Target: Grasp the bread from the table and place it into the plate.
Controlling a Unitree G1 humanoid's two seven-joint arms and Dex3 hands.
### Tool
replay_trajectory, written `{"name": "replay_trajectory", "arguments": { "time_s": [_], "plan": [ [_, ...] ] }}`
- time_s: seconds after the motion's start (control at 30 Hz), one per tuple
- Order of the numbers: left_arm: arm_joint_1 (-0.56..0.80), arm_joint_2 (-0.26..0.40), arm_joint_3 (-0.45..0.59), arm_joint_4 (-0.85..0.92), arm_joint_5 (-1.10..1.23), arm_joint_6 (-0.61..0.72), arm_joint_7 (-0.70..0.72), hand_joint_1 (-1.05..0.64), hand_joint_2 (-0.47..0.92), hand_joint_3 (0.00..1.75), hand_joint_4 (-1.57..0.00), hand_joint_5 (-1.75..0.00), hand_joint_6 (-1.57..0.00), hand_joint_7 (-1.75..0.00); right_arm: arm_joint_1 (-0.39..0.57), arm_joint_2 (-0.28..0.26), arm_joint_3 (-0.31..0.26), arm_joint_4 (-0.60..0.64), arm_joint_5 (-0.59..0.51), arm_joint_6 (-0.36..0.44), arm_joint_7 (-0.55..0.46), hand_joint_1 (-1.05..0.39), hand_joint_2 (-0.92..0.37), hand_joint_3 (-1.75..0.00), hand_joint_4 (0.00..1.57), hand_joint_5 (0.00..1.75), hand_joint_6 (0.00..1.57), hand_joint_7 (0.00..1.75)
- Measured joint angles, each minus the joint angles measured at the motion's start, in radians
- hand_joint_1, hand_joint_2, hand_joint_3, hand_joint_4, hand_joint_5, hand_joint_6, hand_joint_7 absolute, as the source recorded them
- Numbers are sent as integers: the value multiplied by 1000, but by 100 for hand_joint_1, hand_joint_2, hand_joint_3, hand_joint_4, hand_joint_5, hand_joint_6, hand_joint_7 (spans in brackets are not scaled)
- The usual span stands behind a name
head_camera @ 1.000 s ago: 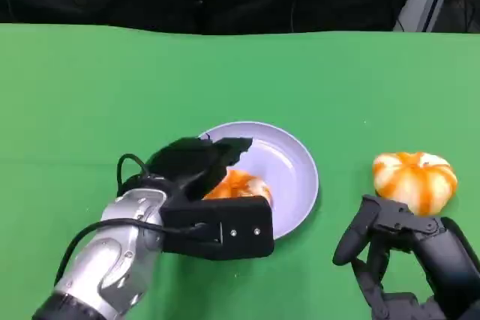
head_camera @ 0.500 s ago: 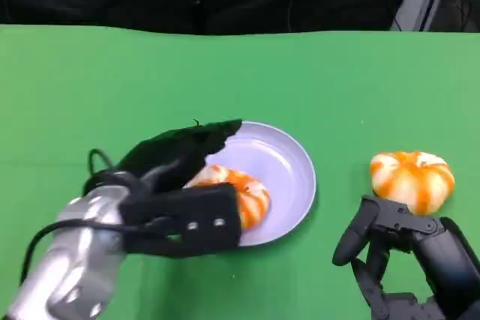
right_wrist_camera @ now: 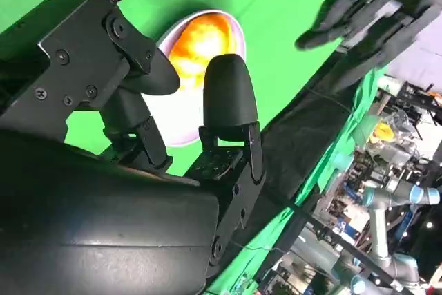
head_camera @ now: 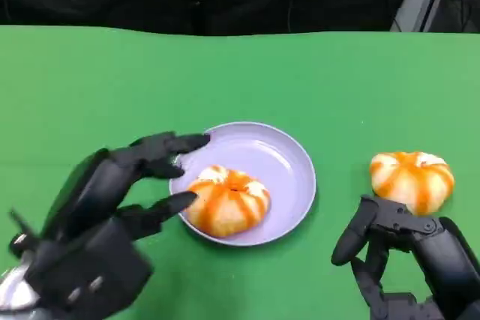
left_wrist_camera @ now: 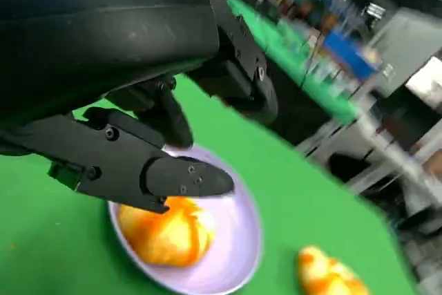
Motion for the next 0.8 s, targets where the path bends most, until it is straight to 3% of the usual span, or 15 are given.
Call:
{"name": "replay_trajectory", "arguments": {
  "time_s": [0.03, 0.13, 0.23, 0.33, 0.53, 0.63, 0.8],
  "plan": [
    [21, -6, 12, -1, -23, -25, 3, 4, 48, 118, -91, -115, -110, -38, 0, 0, 1, -1, -4, 1, 0, 6, -32, -135, 82, 167, 76, 137],
    [93, -40, 47, -2, -80, -118, 33, 5, 50, 122, -90, -138, -91, -98, -1, 0, 0, -3, -5, 2, 0, 7, -33, -135, 82, 166, 76, 136],
    [141, -53, 62, 9, -101, -205, 53, 3, 54, 119, -93, -160, -87, -124, -2, 0, -3, -3, -2, 2, 2, 7, -32, -135, 83, 168, 76, 136],
    [212, -94, 79, 10, -115, -265, 85, 2, 52, 126, -89, -168, -81, -139, -4, -4, -12, -2, 11, 2, 4, 6, -32, -135, 83, 168, 76, 136],
    [277, -137, 85, 26, -143, -318, 97, 3, 47, 133, -86, -166, -79, -145, -5, -9, -25, 0, 30, 0, 12, 6, -32, -135, 83, 167, 76, 136],
    [275, -146, 92, 62, -179, -357, 96, 2, 49, 122, -80, -169, -74, -154, -3, -9, -26, -1, 29, 0, 13, 6, -32, -134, 82, 167, 76, 135],
    [274, -159, 102, 127, -229, -388, 96, 0, 50, 117, -82, -167, -74, -151, 12, -9, -25, -9, 29, 0, 14, 6, -34, -134, 81, 169, 77, 135]
  ]
}}
